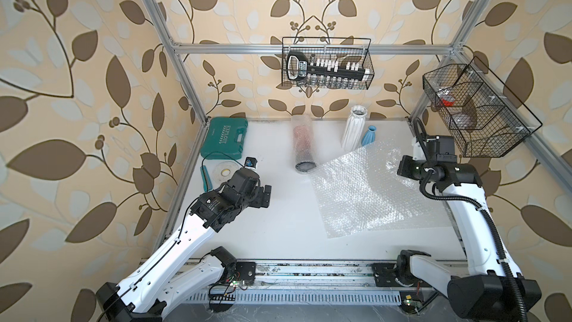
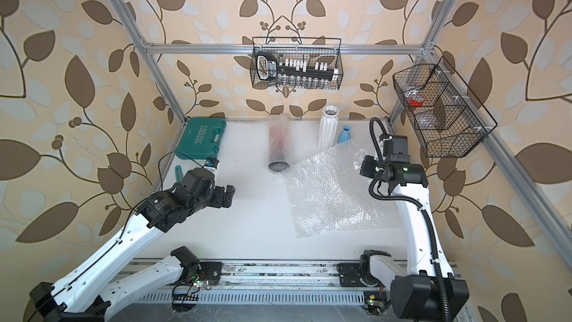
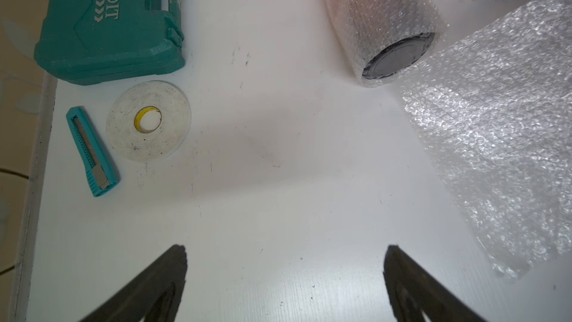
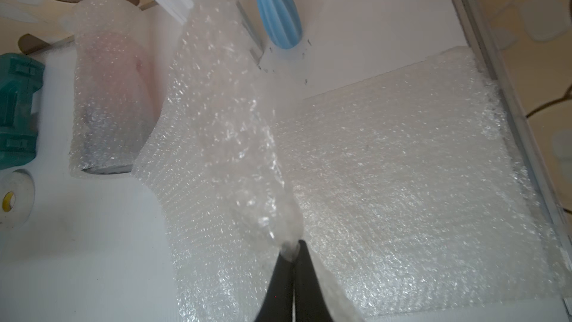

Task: Unwrap the vase from the bubble wrap
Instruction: Move the bubble wrap onto the bubble wrap.

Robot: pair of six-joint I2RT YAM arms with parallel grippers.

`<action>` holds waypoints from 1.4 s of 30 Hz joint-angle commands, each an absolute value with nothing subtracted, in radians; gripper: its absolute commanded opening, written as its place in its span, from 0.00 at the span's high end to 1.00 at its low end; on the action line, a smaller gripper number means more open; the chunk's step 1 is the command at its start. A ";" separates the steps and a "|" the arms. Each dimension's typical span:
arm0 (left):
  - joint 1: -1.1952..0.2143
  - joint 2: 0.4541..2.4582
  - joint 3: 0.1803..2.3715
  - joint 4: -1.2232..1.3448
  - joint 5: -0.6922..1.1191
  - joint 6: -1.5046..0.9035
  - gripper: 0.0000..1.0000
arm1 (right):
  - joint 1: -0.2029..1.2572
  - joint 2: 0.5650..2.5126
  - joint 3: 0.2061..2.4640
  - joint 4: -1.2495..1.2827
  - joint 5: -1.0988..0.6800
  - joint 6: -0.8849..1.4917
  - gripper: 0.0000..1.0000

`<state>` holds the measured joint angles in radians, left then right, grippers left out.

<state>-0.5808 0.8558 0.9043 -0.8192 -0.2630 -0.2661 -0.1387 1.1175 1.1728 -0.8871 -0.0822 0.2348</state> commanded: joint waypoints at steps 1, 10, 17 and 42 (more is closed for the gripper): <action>-0.569 0.858 0.902 -0.816 -0.269 -0.249 0.01 | -0.172 1.116 1.180 -0.852 0.002 0.248 1.00; -0.568 0.860 0.900 -0.816 -0.275 -0.244 0.01 | -0.243 1.237 1.151 -0.763 0.208 0.264 1.00; -0.569 0.865 0.902 -0.821 -0.283 -0.241 0.01 | -0.252 1.370 1.156 -0.694 0.279 0.216 1.00; -0.335 1.014 0.916 -0.673 0.251 -0.353 0.01 | -0.249 1.299 0.993 -0.465 -0.174 0.292 0.37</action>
